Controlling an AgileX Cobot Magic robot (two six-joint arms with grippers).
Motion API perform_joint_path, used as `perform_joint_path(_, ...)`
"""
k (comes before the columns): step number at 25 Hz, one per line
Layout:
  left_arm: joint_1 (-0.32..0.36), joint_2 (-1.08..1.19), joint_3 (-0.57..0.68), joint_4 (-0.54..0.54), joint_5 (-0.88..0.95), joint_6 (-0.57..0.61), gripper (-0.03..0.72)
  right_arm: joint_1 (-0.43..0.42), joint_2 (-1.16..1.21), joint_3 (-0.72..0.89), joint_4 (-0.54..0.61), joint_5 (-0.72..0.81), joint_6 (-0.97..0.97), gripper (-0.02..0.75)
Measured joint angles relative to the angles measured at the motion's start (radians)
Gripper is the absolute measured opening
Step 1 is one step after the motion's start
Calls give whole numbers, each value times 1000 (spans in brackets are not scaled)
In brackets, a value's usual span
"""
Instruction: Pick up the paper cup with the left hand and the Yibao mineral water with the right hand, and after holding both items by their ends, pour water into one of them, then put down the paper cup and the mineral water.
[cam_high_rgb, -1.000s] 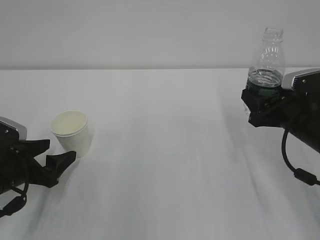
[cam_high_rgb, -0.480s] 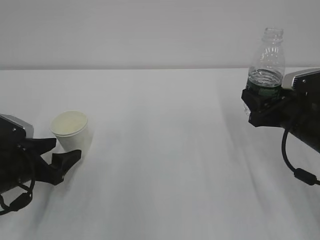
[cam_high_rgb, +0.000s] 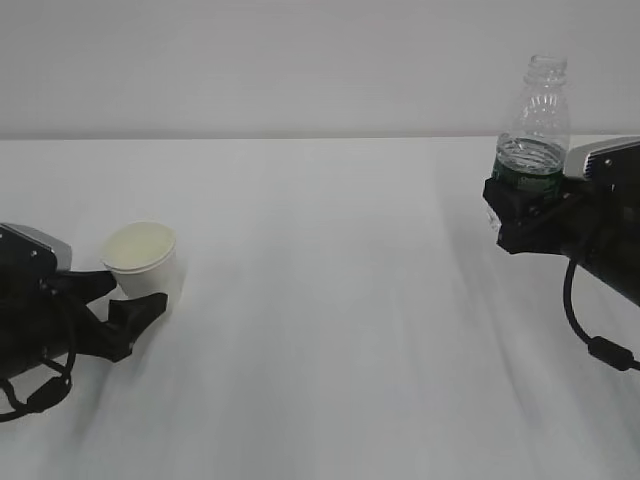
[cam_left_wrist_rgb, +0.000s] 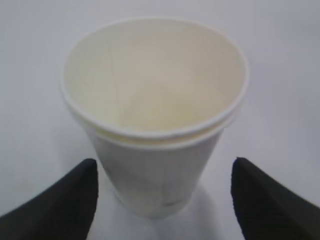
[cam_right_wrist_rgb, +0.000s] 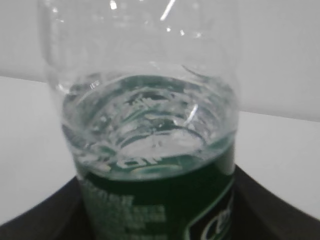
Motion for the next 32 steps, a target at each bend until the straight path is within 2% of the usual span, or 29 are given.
perform_joint_path(5,0,1,-52,0,0,-5,593,0,0,0,2,0,0,465)
perform_joint_path(32,0,87,-143,4,0,-64,593,0,0,2,6,0,0,465)
